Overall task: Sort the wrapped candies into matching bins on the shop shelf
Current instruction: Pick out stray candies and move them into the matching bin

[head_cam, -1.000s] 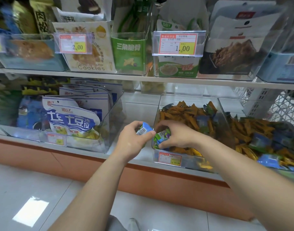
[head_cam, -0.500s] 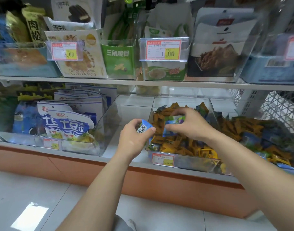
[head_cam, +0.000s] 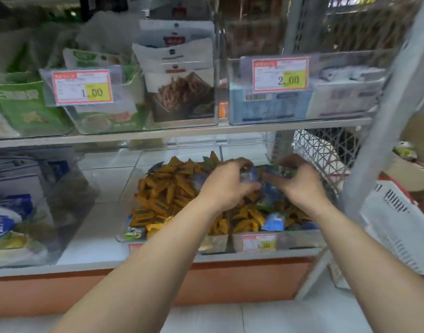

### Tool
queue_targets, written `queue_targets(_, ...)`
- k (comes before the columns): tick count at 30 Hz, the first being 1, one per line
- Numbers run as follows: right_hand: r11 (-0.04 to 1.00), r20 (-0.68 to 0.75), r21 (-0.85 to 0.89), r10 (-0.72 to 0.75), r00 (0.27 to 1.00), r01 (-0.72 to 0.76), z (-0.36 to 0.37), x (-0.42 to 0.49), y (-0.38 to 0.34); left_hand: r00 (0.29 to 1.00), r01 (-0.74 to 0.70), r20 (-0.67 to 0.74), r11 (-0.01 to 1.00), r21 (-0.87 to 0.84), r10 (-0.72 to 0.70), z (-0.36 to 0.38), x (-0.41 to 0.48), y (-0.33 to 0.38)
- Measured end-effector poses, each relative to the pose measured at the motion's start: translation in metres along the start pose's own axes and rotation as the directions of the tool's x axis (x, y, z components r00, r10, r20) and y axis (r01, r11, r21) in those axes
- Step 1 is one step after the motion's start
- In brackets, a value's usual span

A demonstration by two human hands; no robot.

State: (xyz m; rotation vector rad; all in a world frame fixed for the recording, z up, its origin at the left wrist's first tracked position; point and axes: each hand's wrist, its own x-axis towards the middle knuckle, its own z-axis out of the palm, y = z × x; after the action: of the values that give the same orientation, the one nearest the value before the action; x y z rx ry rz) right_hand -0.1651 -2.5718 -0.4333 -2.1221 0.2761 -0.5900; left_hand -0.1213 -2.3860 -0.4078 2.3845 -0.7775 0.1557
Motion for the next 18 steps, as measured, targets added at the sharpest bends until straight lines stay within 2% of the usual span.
queue_targets(3, 0.990, 0.026, -0.127, -0.054, 0.998, 0.057, 0.005, 0.004, 0.018, 0.994, -0.081, 0.094, 0.972, 0.222, 0.062, 0.025, 0.015, 0.000)
queue_targets(5, 0.952, 0.095, -0.293, -0.061, 0.994, 0.087, 0.008, 0.007, 0.028, 0.983, -0.152, 0.161, 0.899, 0.410, 0.092, 0.033, 0.015, -0.004)
queue_targets(7, 0.883, 0.156, -0.460, -0.029, 0.987, 0.098, 0.008, 0.009, 0.036, 0.978, -0.197, 0.159, 0.860, 0.471, 0.137, 0.035, 0.014, -0.007)
queue_targets(9, 0.835, 0.153, -0.545, 0.004, 0.988, 0.081, 0.003, 0.010, 0.040, 0.982, -0.187, 0.092, 0.901, 0.391, 0.164, 0.029, 0.009, -0.010)
queue_targets(12, 0.814, 0.127, -0.573, -0.028, 0.992, 0.096, -0.006, 0.012, 0.032, 0.995, -0.101, 0.007, 0.974, 0.201, 0.102, 0.007, -0.011, -0.019)
queue_targets(15, 0.857, 0.166, -0.495, -0.068, 0.984, 0.143, -0.007, 0.006, 0.010, 0.995, 0.004, -0.101, 0.989, 0.147, 0.011, -0.022, -0.040, -0.045)
queue_targets(18, 0.906, 0.218, -0.357, -0.158, 0.963, 0.230, 0.006, -0.009, -0.019, 0.988, 0.132, -0.103, 0.973, 0.189, -0.114, -0.044, -0.077, -0.080)
